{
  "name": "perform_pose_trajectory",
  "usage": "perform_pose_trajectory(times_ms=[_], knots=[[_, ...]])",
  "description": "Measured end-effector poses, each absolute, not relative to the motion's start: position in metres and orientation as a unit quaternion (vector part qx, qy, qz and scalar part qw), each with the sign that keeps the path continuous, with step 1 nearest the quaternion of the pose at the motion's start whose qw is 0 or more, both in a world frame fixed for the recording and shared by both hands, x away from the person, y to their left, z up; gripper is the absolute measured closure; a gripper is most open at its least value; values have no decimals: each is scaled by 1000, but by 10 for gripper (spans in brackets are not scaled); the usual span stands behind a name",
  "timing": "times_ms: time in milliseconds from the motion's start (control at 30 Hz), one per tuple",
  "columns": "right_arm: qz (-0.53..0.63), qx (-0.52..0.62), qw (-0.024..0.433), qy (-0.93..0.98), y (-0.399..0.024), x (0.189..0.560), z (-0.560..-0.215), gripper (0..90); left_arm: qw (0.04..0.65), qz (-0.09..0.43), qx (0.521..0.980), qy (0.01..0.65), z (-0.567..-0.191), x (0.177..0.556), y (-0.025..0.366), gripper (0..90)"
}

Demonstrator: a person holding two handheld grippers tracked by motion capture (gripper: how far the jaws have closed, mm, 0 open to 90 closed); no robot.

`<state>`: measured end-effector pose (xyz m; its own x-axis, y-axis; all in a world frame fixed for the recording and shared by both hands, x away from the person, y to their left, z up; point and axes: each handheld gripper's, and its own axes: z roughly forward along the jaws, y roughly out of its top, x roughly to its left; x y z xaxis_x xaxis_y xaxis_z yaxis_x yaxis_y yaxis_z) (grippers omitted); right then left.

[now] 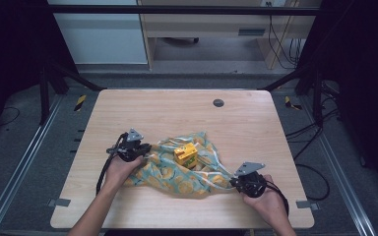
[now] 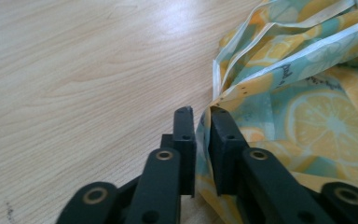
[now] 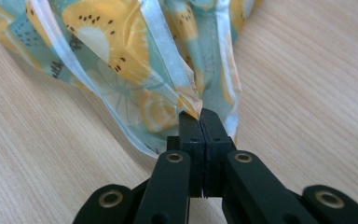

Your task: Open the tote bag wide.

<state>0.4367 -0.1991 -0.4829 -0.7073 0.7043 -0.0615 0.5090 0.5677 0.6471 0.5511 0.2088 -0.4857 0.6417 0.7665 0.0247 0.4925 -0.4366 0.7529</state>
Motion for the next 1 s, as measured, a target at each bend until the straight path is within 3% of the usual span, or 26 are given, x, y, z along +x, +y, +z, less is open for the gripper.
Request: perform_pose_trajectory(times_ms=[133,400,600,867,1000], knots=[[316,342,162,870,-197,436,-482,825,369,201,827,373,-481,548,207,671],[327,341,176,863,-192,436,-479,591,390,198,815,381,-471,544,210,452],[332,337,183,862,-187,436,-477,471,397,203,811,378,-463,543,209,384],[340,335,181,860,-184,435,-476,380,412,209,808,365,-450,539,205,339],[347,330,178,860,-181,436,-476,277,420,206,807,360,-443,536,202,313]])
